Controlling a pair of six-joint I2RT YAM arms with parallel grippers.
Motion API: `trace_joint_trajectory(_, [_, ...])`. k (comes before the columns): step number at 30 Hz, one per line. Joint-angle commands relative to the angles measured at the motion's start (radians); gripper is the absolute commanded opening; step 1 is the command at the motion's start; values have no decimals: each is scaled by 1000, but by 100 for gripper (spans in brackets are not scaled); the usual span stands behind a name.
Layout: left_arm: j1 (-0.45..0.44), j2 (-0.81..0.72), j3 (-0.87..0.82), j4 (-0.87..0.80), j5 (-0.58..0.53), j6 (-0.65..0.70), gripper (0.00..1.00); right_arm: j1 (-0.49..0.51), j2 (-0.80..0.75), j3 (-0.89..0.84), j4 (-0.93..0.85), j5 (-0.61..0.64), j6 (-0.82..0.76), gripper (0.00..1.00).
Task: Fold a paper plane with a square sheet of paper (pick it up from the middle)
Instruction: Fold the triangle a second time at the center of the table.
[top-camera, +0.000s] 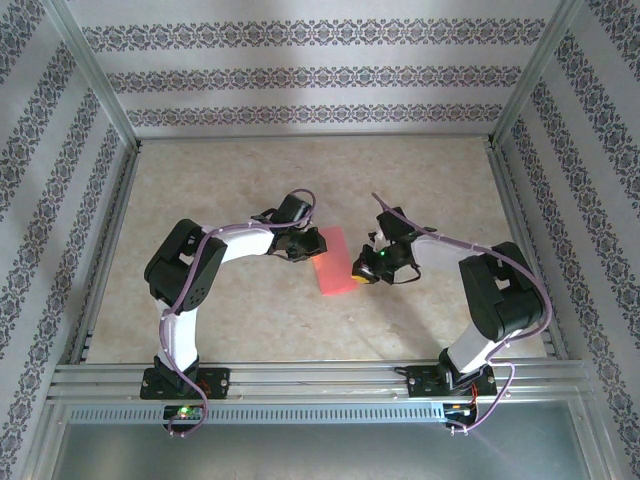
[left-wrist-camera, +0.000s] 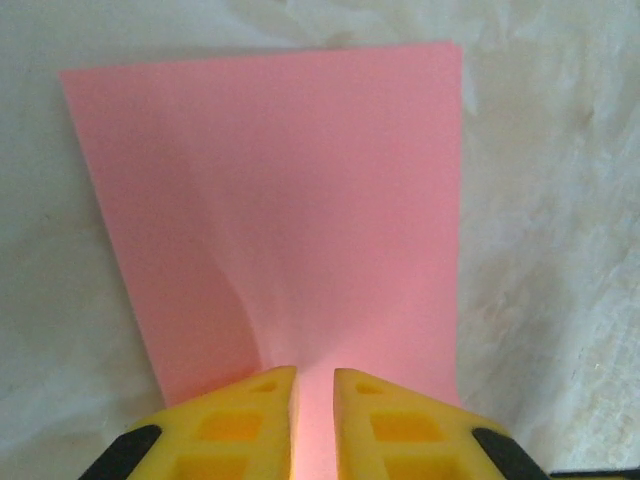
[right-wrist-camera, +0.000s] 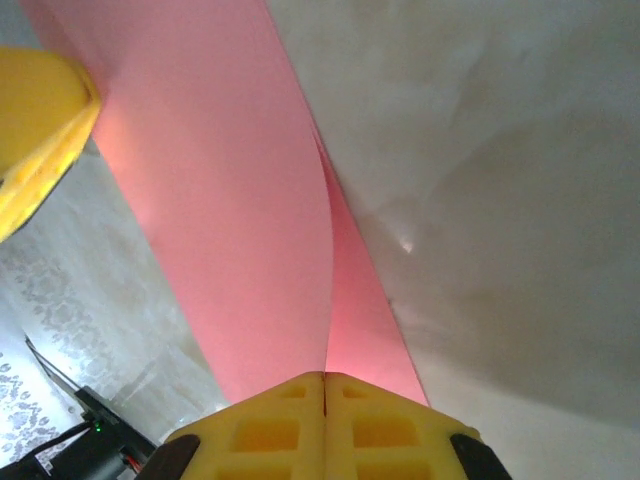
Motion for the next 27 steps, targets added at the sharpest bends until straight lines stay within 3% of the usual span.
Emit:
trace_joint_trajectory(1, [8, -20, -31, -3, -14, 7, 16, 31, -37, -25, 32, 60, 135, 0])
trace_joint_trajectory(8, [10, -55, -71, 25, -22, -3, 16, 41, -47, -57, 93, 87, 243, 0])
trace_joint_trajectory(16, [10, -108, -114, 113, 6, -24, 24, 52, -34, -62, 118, 86, 273, 0])
trace_joint_trajectory(27, [8, -97, -157, 137, -24, -88, 16, 56, -16, -61, 143, 63, 290, 1])
